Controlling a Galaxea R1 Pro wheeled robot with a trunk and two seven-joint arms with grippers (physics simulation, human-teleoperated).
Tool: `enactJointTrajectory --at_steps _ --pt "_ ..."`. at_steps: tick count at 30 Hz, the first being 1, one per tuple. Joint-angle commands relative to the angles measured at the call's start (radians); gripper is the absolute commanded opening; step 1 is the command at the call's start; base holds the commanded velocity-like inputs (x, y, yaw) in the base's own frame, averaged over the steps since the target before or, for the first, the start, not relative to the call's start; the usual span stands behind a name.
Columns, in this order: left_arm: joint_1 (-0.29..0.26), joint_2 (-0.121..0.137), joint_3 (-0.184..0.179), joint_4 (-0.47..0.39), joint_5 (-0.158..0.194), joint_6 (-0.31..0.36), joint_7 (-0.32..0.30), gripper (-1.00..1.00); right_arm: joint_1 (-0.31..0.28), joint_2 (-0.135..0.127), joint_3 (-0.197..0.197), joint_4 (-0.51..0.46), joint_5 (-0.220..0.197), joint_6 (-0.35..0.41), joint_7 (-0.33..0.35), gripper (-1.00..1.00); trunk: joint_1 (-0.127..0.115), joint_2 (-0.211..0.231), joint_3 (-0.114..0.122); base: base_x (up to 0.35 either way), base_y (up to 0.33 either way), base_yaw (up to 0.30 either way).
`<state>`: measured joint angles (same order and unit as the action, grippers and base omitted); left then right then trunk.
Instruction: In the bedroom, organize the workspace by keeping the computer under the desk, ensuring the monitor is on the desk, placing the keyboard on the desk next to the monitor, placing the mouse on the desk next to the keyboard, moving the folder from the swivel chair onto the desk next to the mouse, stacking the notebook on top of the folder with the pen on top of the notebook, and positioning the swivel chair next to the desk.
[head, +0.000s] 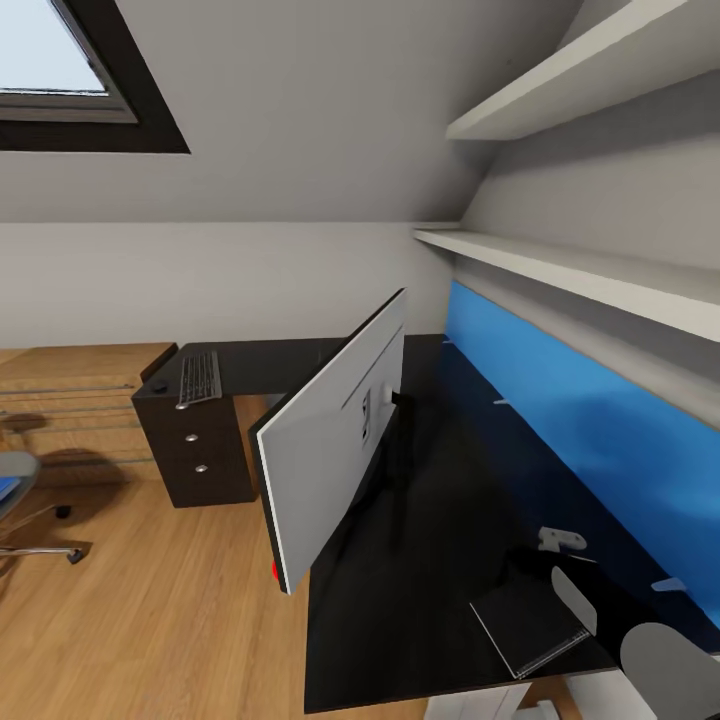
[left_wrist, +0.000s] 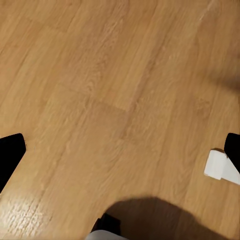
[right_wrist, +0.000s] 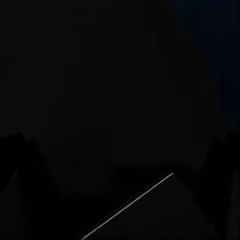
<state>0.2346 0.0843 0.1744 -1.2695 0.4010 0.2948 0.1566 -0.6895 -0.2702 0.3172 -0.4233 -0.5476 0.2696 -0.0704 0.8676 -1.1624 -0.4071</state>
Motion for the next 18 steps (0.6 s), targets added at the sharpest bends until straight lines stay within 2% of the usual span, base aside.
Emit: enactJointTrajectory --at_steps 1,9,18 --pt "0.000 0.000 0.002 -0.002 0.010 0.004 0.006 1.00 0.001 -0.001 0.011 0.005 -0.011 0.012 -0.006 1.00 0.000 -0.001 -0.001 -0.046 0.000 0.000" --pt "0.000 0.000 0.008 -0.002 0.010 0.004 0.006 1.00 0.001 -0.001 0.011 0.007 -0.011 0.016 -0.006 1.00 0.000 -0.001 -0.001 -0.241 0.000 0.000" --pt "0.000 0.000 0.008 -0.002 0.010 0.004 0.006 1.00 0.001 -0.001 0.011 0.008 -0.011 0.016 -0.007 1.00 0.000 -0.001 -0.001 -0.090 0.000 0.000"
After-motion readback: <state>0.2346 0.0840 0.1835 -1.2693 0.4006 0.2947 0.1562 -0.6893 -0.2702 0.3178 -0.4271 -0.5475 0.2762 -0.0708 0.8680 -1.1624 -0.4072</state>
